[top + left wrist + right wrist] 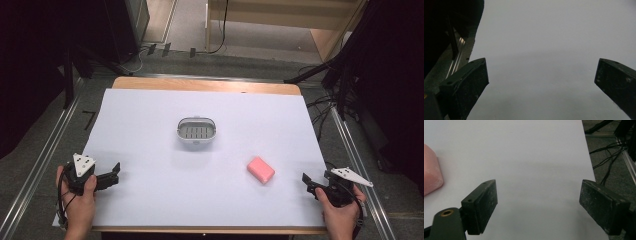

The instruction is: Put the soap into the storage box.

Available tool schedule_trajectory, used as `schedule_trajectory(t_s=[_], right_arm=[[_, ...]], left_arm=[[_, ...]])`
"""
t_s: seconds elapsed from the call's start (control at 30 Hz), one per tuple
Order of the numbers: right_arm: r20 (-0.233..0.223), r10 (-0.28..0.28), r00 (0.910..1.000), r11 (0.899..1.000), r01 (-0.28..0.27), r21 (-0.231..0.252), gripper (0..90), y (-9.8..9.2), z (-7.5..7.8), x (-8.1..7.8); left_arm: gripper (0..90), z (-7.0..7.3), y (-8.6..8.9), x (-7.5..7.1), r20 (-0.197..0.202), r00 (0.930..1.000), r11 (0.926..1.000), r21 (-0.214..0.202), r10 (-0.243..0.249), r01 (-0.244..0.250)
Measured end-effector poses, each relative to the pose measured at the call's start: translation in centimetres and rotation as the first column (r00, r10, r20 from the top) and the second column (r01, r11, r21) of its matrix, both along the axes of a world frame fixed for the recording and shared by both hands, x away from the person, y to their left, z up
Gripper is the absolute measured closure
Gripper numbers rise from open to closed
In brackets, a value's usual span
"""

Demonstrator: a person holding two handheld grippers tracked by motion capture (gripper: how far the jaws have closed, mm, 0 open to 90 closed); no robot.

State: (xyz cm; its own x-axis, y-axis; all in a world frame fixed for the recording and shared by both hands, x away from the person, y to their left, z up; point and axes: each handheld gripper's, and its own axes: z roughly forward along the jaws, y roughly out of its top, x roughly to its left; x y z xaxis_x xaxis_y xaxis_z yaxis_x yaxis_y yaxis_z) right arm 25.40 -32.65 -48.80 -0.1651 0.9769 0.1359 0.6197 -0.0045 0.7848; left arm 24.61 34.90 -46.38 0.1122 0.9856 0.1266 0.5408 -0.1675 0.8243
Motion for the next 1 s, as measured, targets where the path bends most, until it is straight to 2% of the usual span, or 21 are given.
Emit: schedule_trajectory(t_s=[0.17, 0.33, 0.37, 0.43, 0.53, 0.57, 0.67, 0.7, 0.73, 0.8, 0.87, 0.97, 1.0], right_arm=[[-0.006, 0.014, 0.9999, 1.000, -0.015, -0.023, 20.8, 0.4, 0.3, 0.1], [0.034, 0.051, 0.9981, 0.998, -0.050, -0.038, 32.1, 0.7, 1.2, 0.2], [0.043, 0.077, 0.9961, 0.996, -0.075, -0.041, 35.7, 0.6, 1.4, 0.4], [0.022, 0.130, 0.9913, 0.991, -0.129, -0.038, 36.7, 0.7, 1.6, 0.7], [-0.004, 0.148, 0.9890, 0.986, -0.148, -0.083, 36.7, 1.3, 2.0, 0.9], [-0.012, 0.162, 0.9867, 0.983, -0.162, -0.090, 39.7, 1.5, 2.2, 0.9], [-0.045, 0.230, 0.9721, 0.970, -0.233, -0.072, 41.1, 2.2, 2.8, 1.0], [-0.045, 0.230, 0.9721, 0.970, -0.233, -0.072, 41.1, 2.2, 2.8, 1.0], [-0.062, 0.294, 0.9537, 0.953, -0.298, -0.050, 35.6, 2.6, 3.0, 0.9], [-0.077, 0.305, 0.9492, 0.948, -0.310, -0.067, 32.7, 3.0, 3.2, 1.0], [-0.105, 0.335, 0.9365, 0.936, -0.343, -0.075, 24.8, 3.5, 3.3, 1.1], [-0.140, 0.372, 0.9175, 0.916, -0.387, -0.101, 19.5, 4.1, 3.5, 1.3], [-0.150, 0.375, 0.9147, 0.914, -0.392, -0.106, 18.8, 4.3, 3.6, 1.4]], left_arm=[[0.0, 0.0, -0.1, 0.0, 0.004, 1.0000, 1.0000, 0.003, -0.006, 0.006], [0.0, 0.0, -0.1, 0.0, 0.001, 1.0000, 1.0000, 0.003, -0.009, 0.009], [0.0, 0.0, -0.1, 0.0, -0.002, 1.0000, 1.0000, 0.005, -0.008, 0.008], [0.0, -0.1, -0.1, 0.1, -0.005, 1.0000, 1.0000, 0.006, -0.008, 0.008], [0.0, -0.1, -0.2, 0.1, -0.007, 0.9999, 0.9999, 0.008, -0.008, 0.008], [0.0, -0.1, -0.2, 0.1, -0.007, 0.9999, 0.9999, 0.009, -0.008, 0.008], [0.0, -0.1, -0.2, 0.1, -0.011, 0.9999, 0.9999, 0.012, -0.008, 0.008], [0.0, -0.1, -0.2, 0.1, -0.011, 0.9999, 0.9999, 0.012, -0.008, 0.008], [0.0, -0.1, -0.2, 0.1, -0.010, 0.9999, 0.9999, 0.013, -0.009, 0.009], [0.0, -0.1, -0.2, 0.1, -0.010, 0.9999, 0.9999, 0.012, -0.007, 0.008], [0.0, -0.1, -0.2, 0.1, -0.011, 0.9999, 0.9999, 0.012, -0.007, 0.008], [0.0, -0.1, -0.2, 0.1, -0.011, 0.9999, 0.9998, 0.017, -0.009, 0.009], [0.0, -0.1, -0.2, 0.1, -0.010, 0.9999, 0.9998, 0.018, -0.010, 0.010]])
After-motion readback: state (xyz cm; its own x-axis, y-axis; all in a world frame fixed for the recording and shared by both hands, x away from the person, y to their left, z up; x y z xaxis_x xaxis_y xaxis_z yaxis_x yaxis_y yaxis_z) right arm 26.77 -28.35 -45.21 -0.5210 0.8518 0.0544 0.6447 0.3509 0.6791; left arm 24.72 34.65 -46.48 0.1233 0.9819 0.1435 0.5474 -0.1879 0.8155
